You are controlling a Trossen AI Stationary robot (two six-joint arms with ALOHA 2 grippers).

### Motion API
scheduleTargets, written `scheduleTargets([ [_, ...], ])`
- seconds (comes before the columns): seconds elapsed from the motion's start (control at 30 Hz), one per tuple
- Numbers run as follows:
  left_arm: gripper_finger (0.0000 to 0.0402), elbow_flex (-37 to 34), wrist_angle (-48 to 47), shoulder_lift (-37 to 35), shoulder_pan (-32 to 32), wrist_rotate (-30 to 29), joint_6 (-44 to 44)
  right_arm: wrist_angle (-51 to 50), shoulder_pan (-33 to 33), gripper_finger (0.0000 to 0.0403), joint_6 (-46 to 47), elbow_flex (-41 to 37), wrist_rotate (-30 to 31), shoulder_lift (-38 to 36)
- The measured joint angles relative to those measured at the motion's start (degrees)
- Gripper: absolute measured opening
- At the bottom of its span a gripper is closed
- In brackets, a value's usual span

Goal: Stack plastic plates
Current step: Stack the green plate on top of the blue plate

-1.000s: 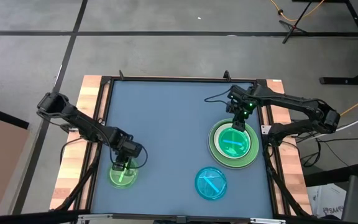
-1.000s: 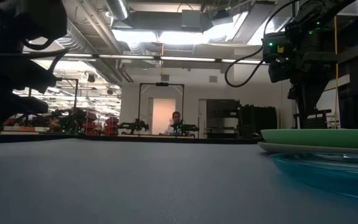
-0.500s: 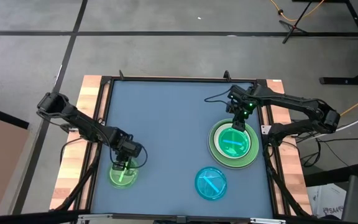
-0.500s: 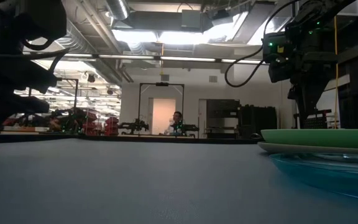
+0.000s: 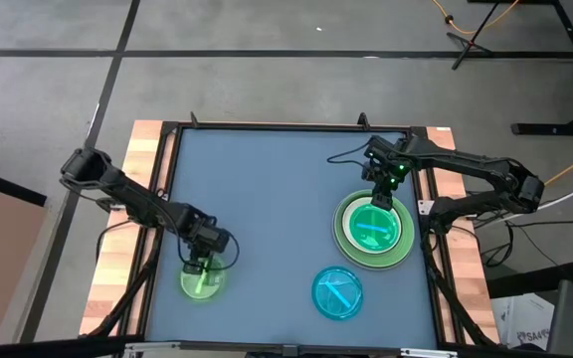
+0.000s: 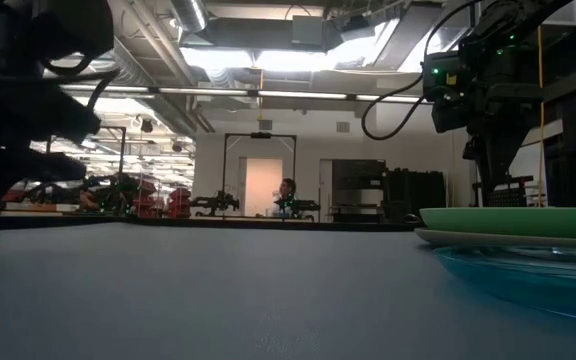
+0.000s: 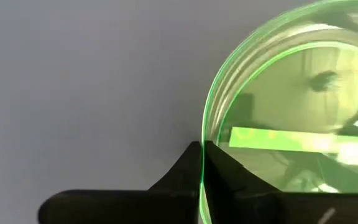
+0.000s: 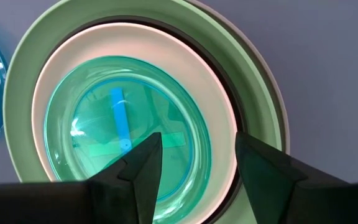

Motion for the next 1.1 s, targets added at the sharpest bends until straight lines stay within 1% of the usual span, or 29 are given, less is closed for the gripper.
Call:
scheduleTargets([
  [0.17, 0.0001, 3.18, 0.68, 0.09, 1.24, -1.14, -0.10, 0.34, 0.00, 0.0193, 0.00, -0.01, -0.02, 0.00],
  [0.33, 0.0001, 5.86, 4.86, 0.09, 3.14, -4.61, -0.13, 2.30, 0.00, 0.0193, 0.58, 0.00, -1.20, 0.00],
  [0.5, 0.0000, 7.66, 8.87, 0.02, 5.86, -8.03, -0.14, 5.47, 0.00, 0.0193, 4.65, -0.01, -5.19, 0.00],
  [0.63, 0.0000, 7.82, 13.35, 0.00, 8.13, -10.68, -0.28, 7.98, 0.02, 0.0193, 8.03, 0.01, -6.01, 0.00],
  [0.73, 0.0000, 7.84, 15.87, -0.02, 9.98, -12.43, -2.22, 9.41, 0.02, 0.0193, 9.54, -0.01, -6.01, 0.00],
  [0.9, 0.0000, 7.85, 18.63, -0.02, 12.60, -17.05, -5.58, 13.24, 0.02, 0.0193, 9.67, -0.01, -6.08, 0.00],
  [1.0, 0.0000, 7.86, 20.27, -0.05, 14.24, -20.40, -7.66, 17.54, 0.02, 0.0193, 9.71, -0.01, -6.08, 0.00],
  [1.1, 0.0000, 7.86, 21.58, -0.09, 15.88, -24.00, -10.90, 22.90, 0.02, 0.0193, 12.56, 0.00, -6.19, 0.00],
])
